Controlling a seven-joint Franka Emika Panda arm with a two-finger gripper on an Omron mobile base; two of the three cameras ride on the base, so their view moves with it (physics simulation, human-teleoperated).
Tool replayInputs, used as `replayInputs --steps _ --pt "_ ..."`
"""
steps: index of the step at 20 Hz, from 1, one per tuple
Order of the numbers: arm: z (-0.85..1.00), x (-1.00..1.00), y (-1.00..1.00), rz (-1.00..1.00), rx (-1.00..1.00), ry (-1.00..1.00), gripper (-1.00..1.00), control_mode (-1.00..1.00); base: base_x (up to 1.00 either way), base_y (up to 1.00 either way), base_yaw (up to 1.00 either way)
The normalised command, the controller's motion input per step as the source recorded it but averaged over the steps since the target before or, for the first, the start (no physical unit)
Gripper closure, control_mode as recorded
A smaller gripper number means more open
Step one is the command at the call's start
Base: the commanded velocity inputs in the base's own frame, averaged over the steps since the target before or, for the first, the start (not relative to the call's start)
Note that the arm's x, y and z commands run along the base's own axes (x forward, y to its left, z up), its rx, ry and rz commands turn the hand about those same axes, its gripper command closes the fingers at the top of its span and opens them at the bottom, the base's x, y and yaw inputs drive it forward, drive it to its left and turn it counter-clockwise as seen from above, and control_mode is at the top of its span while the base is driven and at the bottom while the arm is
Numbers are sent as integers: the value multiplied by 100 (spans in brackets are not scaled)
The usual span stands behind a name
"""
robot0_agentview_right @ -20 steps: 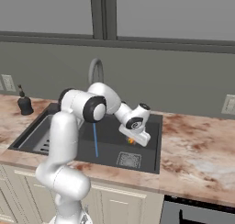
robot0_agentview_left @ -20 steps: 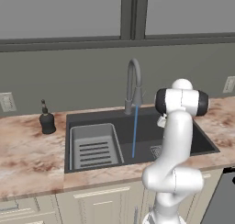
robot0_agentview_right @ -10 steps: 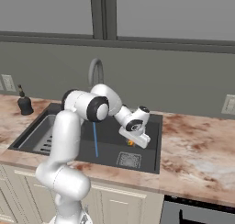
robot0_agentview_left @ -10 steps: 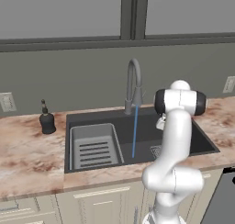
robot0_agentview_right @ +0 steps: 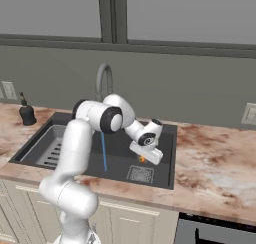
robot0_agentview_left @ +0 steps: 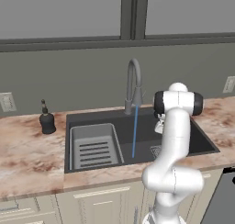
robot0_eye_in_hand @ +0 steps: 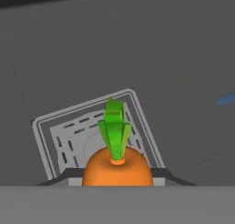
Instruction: Turn on the sink faucet. Then move the carrot from the counter to the sink. Turn off the sink. Move the vegetable from the sink to the pot next to the stove. Finally move the pot to the rear left burner.
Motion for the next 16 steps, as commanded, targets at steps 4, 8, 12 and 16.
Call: replayInputs --steps 4,8,12,16 --pt "-28 0 0 0 0 7 100 -100 0 0 0" --pt "-29 1 0 0 0 5 100 -100 0 0 0" --pt "-26 4 0 0 0 6 100 -100 0 0 0" --pt "-23 0 0 0 0 4 100 -100 0 0 0"
